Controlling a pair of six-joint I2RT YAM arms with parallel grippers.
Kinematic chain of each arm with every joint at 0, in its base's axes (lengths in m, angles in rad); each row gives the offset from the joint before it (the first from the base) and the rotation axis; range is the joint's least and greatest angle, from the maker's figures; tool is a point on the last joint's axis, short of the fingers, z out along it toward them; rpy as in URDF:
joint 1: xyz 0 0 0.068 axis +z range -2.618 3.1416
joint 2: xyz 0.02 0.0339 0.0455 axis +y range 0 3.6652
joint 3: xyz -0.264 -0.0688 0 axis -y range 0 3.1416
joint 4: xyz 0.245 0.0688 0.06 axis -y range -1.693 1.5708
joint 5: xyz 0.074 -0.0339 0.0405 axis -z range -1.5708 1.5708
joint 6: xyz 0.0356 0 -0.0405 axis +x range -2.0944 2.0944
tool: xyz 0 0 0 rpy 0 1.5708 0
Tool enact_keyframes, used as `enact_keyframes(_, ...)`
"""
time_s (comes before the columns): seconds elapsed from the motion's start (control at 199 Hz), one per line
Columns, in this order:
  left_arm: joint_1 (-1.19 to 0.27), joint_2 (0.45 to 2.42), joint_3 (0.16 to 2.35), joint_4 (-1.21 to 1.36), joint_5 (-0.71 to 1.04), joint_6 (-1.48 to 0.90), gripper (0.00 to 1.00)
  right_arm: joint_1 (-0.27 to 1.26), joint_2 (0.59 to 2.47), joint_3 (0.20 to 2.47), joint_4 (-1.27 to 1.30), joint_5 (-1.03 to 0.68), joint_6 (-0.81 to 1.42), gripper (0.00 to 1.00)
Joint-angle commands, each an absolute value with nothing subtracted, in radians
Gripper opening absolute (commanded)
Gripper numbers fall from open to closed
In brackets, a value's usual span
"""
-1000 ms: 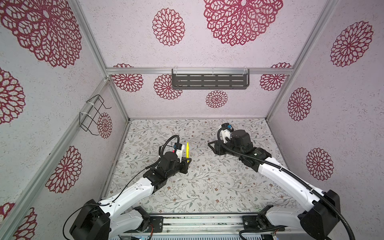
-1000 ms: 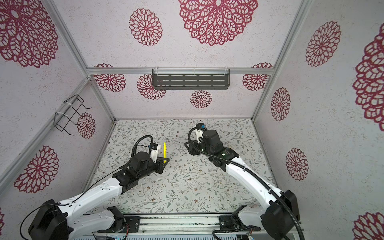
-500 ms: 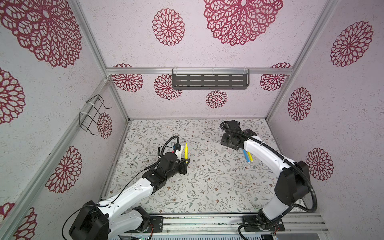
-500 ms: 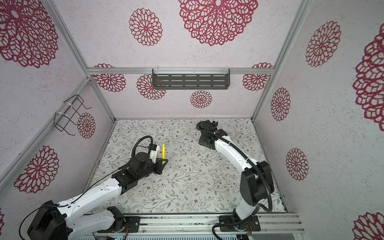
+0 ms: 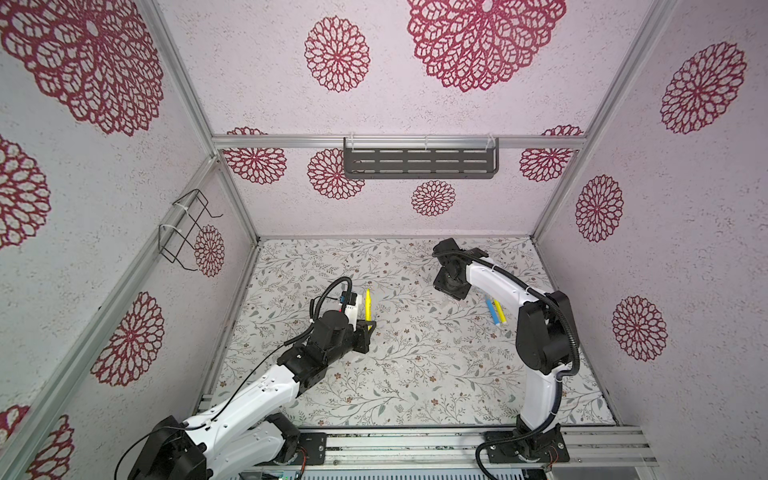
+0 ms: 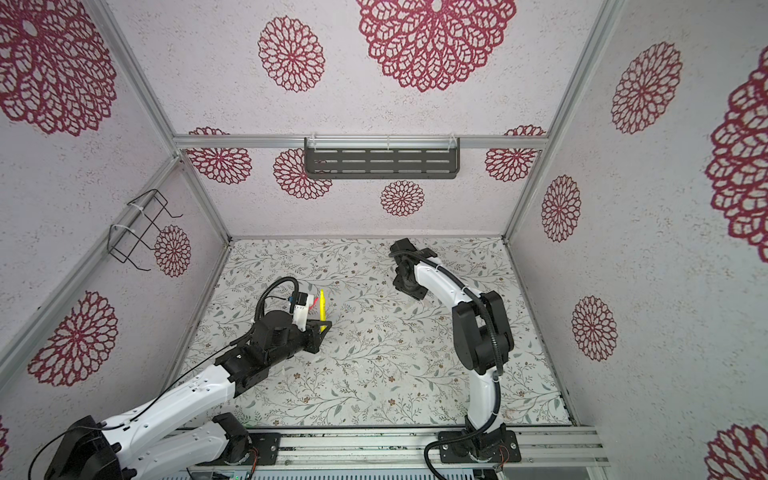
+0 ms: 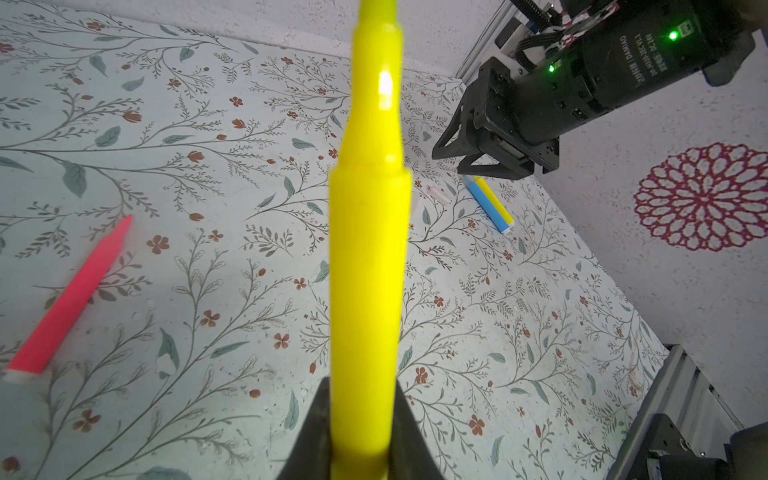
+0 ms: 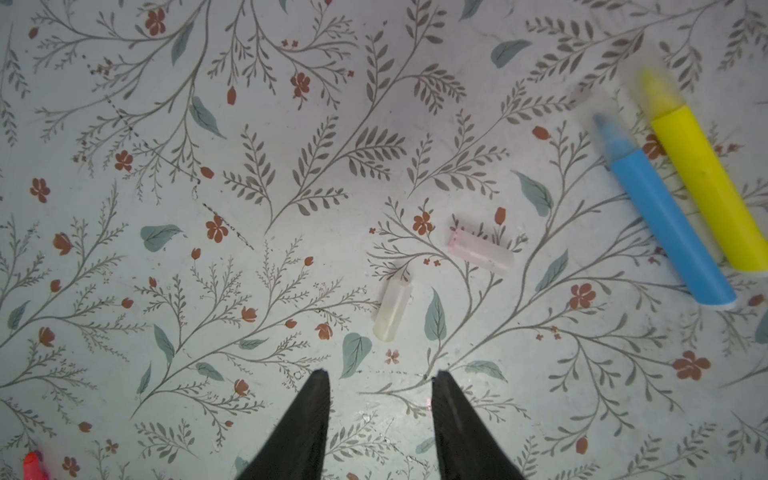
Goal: Insert the pens into the pen caps
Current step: 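Move the right gripper farther from the robot over the clear caps, then lower the right gripper and close it on the small clear cap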
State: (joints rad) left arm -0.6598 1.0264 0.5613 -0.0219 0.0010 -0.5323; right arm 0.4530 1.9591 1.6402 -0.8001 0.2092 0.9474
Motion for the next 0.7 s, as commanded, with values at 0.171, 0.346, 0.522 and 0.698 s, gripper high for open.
enact_keyframes(0.171, -0.65, 1.003, 0.542, 0.001, -0.015, -0.542, 0.0, 0.411, 1.979, 1.62, -0.757, 0.089, 1.025, 0.37)
enact_keyframes(0.346, -0.65, 1.002, 0.534, 0.008, -0.017, -0.544, 0.0, 0.404, 1.991, 1.592, -0.757, 0.106, 1.047, 0.37)
enact_keyframes(0.522, -0.65, 0.999, 0.529, 0.008, -0.021, -0.543, 0.0, 0.4, 2.016, 1.582, -0.742, 0.083, 1.043, 0.37)
enact_keyframes(0.698, -0.65, 0.996, 0.525, 0.011, -0.02, -0.549, 0.0, 0.394, 2.034, 1.572, -0.729, 0.066, 1.042, 0.35)
